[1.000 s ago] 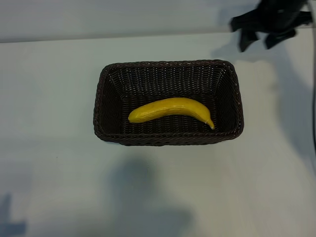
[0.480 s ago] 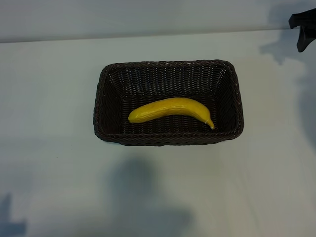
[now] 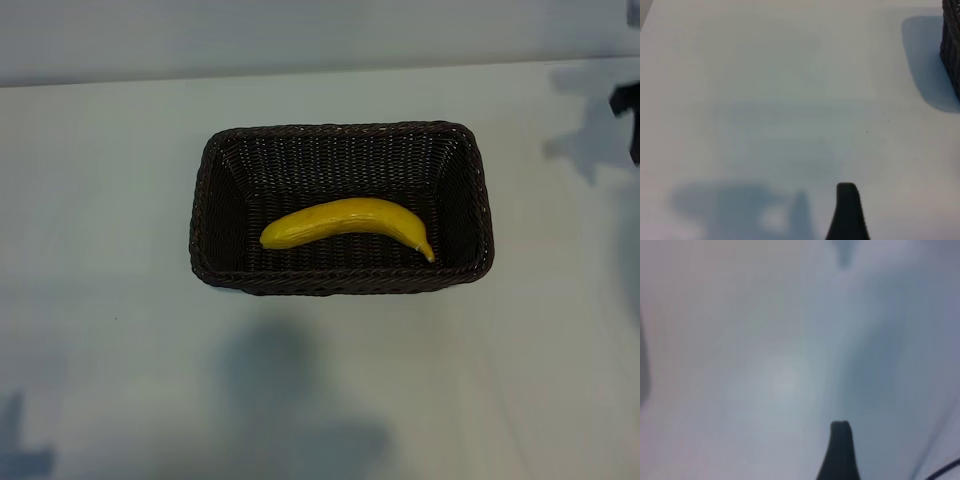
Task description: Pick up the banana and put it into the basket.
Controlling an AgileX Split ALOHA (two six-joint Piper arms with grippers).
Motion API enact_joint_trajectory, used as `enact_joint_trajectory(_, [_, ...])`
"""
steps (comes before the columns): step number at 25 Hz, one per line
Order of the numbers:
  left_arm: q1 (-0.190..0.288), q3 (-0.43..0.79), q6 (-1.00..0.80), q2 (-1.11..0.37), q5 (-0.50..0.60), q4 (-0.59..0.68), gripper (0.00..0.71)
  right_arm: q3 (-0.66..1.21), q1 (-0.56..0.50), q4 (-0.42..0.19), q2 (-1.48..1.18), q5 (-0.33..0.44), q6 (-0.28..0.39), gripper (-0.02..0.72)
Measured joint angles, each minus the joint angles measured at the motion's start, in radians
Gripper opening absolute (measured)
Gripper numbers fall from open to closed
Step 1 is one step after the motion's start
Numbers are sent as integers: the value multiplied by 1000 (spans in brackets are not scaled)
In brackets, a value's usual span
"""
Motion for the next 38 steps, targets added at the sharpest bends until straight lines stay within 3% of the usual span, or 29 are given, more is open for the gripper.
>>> enact_joint_trajectory(10, [0,0,2,0,0,0,568,473,0,-3,-459,-4,-7,562])
enact_joint_trajectory(19, [0,0,4,0,0,0,568,786,0,-4,-847,-52,30,561])
enact_joint_trajectory(26, [0,0,4,0,0,0,568,912,0,-5,-1127,-60,68,561])
enact_joint_trajectory(31, [0,0,4,0,0,0,568,984,0,-37,-1262,-118,82,561])
enact_joint_trajectory(38, [0,0,4,0,0,0,568,988,0,-41,-1400,-135,87,559])
